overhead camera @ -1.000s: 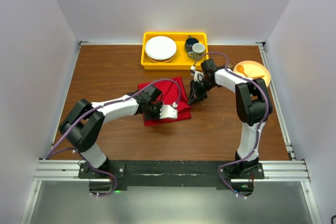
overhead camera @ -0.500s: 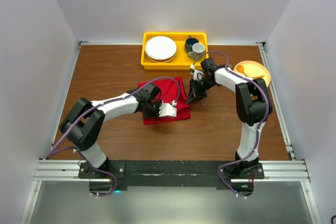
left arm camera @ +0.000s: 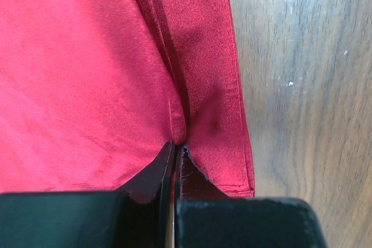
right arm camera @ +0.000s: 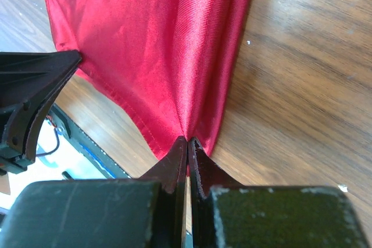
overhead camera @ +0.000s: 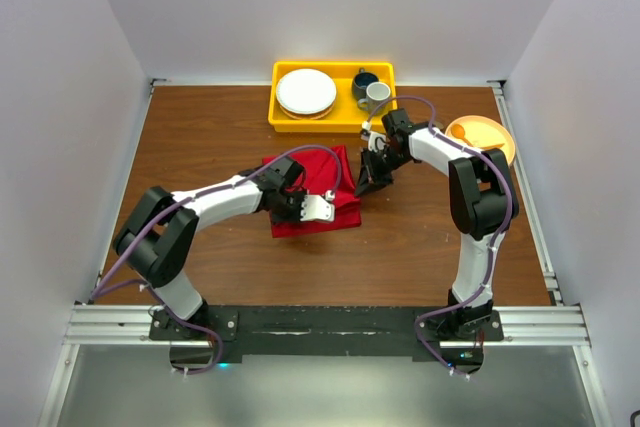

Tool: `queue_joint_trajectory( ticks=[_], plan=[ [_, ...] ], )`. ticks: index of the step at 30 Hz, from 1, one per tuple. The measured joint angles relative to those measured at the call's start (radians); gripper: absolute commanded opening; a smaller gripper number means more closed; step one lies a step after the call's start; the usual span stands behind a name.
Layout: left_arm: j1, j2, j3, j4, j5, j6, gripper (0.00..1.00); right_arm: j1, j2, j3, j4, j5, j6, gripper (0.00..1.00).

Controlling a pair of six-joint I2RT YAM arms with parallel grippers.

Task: Fold the napkin into a case and place the utensils inside
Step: Smooth out the square-folded napkin at the center of the board.

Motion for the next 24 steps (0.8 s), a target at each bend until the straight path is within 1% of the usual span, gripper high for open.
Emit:
queue_joint_trajectory(
  ticks=[12,24],
  plan=[
    [0.002,-0.088,0.006,-0.076,0.012,0.033,0.0,0.01,0.0,0.005,-0.054,-0.026,-0.007,0.0],
    [0.002,-0.11,0.007,-0.147,0.049,0.056,0.0,0.045,-0.003,-0.012,-0.093,-0.04,-0.027,0.0]
  ],
)
